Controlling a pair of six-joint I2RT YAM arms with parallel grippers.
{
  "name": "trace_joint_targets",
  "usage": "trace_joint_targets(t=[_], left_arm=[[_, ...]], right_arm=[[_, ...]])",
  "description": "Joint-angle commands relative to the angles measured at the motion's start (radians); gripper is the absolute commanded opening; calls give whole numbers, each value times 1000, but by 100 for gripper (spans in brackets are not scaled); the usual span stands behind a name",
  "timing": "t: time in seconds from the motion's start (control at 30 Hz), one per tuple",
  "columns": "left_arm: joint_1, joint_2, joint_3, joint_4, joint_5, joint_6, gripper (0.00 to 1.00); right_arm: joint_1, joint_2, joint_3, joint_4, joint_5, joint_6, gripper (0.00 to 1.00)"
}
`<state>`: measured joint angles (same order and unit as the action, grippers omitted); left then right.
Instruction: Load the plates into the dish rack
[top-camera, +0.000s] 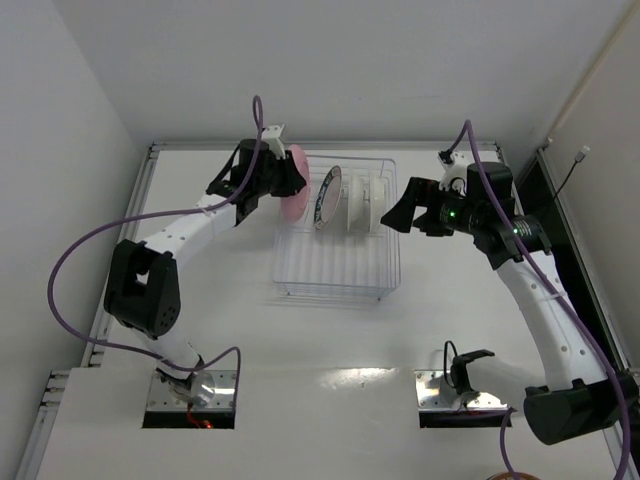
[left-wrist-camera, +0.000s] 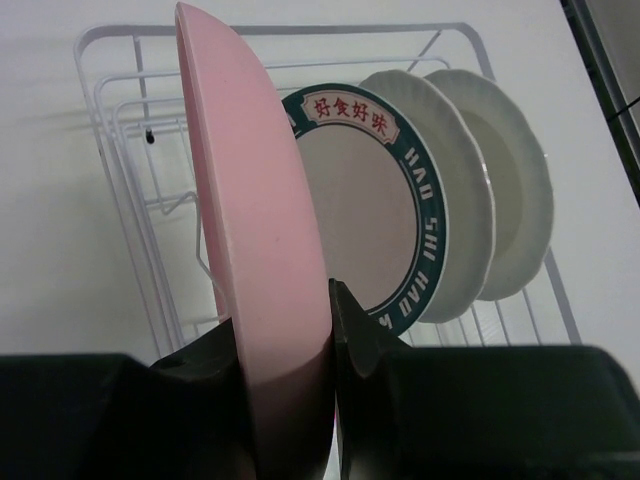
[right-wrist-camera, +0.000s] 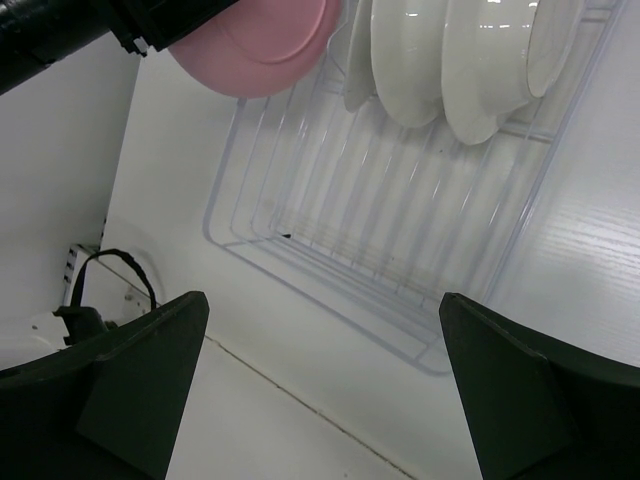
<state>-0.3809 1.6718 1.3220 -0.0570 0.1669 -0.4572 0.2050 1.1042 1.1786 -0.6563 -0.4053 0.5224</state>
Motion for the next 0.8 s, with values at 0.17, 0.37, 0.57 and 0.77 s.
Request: trace_joint_targets(t=[0.17, 0.37, 0.57, 0.77], left_arm=[[-3, 40, 12, 48, -26, -5, 25], [-30, -6, 31, 37, 18, -5, 80], [-49, -90, 63, 5, 17, -5, 96], [-49, -221, 54, -35, -23, 28, 100]], right_arm=[[-4, 0, 9, 18, -23, -18, 100], [-4, 0, 9, 9, -23, -27, 100], [-4, 0, 9, 0, -23, -36, 100], [-4, -9, 50, -43, 16, -77, 100]])
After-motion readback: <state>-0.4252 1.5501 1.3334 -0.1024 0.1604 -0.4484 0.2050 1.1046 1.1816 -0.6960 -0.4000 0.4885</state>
